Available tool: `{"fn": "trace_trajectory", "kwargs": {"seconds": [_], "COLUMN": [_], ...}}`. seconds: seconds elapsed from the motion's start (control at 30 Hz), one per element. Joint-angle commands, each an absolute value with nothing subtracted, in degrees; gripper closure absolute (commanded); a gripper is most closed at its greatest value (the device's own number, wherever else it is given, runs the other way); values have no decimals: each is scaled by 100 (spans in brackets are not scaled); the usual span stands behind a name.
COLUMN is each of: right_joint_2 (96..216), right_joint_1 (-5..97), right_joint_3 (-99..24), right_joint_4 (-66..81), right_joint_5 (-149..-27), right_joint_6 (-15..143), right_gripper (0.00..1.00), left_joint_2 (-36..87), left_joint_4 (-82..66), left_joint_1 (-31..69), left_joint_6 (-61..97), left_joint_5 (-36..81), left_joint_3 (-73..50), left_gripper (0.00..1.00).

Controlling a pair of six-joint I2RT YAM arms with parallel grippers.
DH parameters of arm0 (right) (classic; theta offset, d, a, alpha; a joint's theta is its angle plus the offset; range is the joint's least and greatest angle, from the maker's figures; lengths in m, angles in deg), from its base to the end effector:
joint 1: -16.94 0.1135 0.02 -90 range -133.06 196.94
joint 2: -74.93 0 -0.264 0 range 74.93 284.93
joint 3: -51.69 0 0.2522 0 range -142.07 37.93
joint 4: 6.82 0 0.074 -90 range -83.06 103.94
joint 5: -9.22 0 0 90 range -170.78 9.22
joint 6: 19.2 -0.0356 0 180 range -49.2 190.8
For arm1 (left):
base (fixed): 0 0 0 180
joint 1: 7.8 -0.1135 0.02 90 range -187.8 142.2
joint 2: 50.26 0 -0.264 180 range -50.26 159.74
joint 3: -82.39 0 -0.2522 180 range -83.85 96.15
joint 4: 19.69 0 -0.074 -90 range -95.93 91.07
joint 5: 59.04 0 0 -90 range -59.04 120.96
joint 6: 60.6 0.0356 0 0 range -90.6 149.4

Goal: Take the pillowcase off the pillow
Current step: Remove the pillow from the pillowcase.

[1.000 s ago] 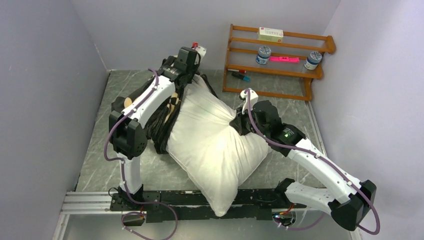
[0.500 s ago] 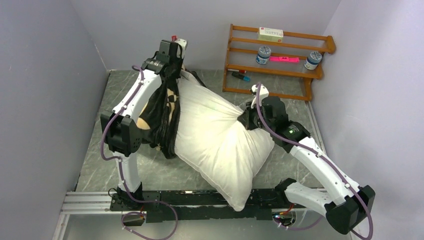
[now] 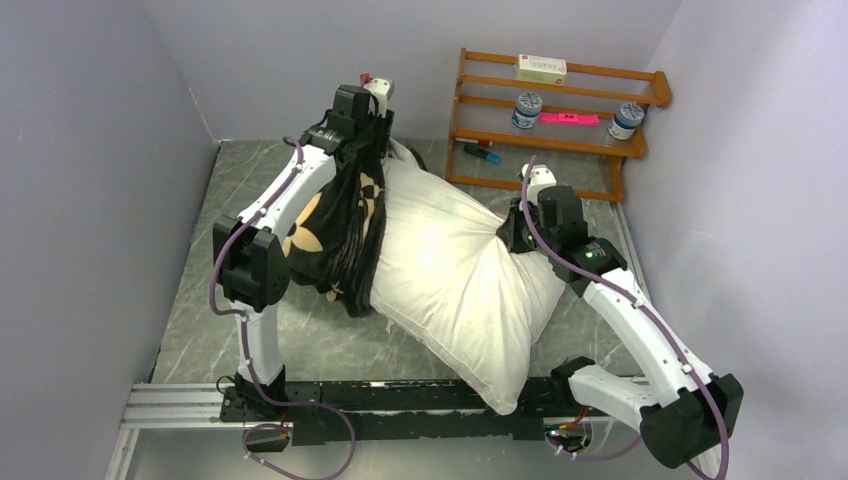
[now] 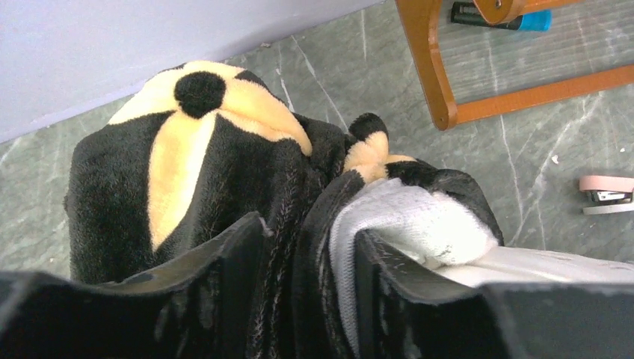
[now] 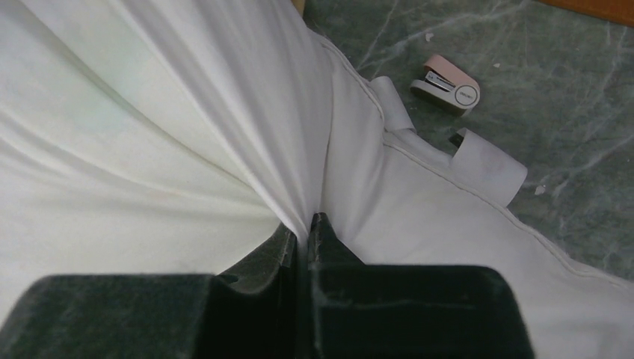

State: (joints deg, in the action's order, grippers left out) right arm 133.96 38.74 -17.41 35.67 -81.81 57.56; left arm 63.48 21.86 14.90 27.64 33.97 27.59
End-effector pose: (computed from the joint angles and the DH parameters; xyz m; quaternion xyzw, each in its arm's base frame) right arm 0.2086 0.0841 0.3252 -0.0697 0.8736 0.1525 0.4569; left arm 0.4327 -0.1790 0.3503 0.1445 0.8541 -0.0835 0.4926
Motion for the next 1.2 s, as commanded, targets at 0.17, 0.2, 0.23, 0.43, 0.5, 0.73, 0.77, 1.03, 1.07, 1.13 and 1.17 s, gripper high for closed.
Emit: {"fn": "trace_trajectory", "kwargs": {"seconds": [0.17, 0.2, 0.23, 0.43, 0.5, 0.73, 0.77, 1.03, 1.07, 1.13, 1.17], "right_joint_2": [13014, 13013, 13013, 13145, 13153, 13411, 13585, 14794, 14937, 15234, 15382], "right_joint_1": [4218, 4358, 4523, 5598, 5938, 7297, 7535, 8987, 9117, 9293, 9367], "right_joint_3": [-2081, -2134, -2178, -2472, -2515, -2684, -2711, -2969, -3019, -3124, -3182], "right_joint_4": [3786, 3783, 3779, 3690, 3561, 3292, 3302, 3091, 3044, 2963, 2954], "right_joint_5": [-8048, -8015, -7930, -7418, -7392, -7108, -6996, -6071, -6062, -6032, -5983], "right_joint_6": [6556, 6599, 6662, 7033, 7231, 7787, 7860, 8232, 8257, 8310, 8344], "right_gripper": [49, 43, 38, 23, 22, 18, 17, 9, 8, 6, 5], "left_joint_2": [5304, 5200, 5094, 4276, 3925, 2408, 2190, 531, 378, 119, 38], "left_joint_4": [1409, 1411, 1423, 1496, 1519, 1576, 1593, 1776, 1787, 1770, 1745], "left_joint_1": [1347, 1347, 1347, 1347, 1347, 1347, 1347, 1345, 1346, 1347, 1347], "left_joint_6": [2458, 2456, 2469, 2432, 2395, 2261, 2255, 2049, 2044, 2033, 2036], "left_joint_5": [3430, 3464, 3493, 3446, 3425, 3615, 3632, 4025, 4108, 4258, 4325], "left_joint_3": [2287, 2215, 2148, 1487, 1174, -503, -732, -2351, -2489, -2717, -2811], "left_gripper": [27, 22, 18, 5, 5, 4, 4, 4, 4, 4, 4]}}
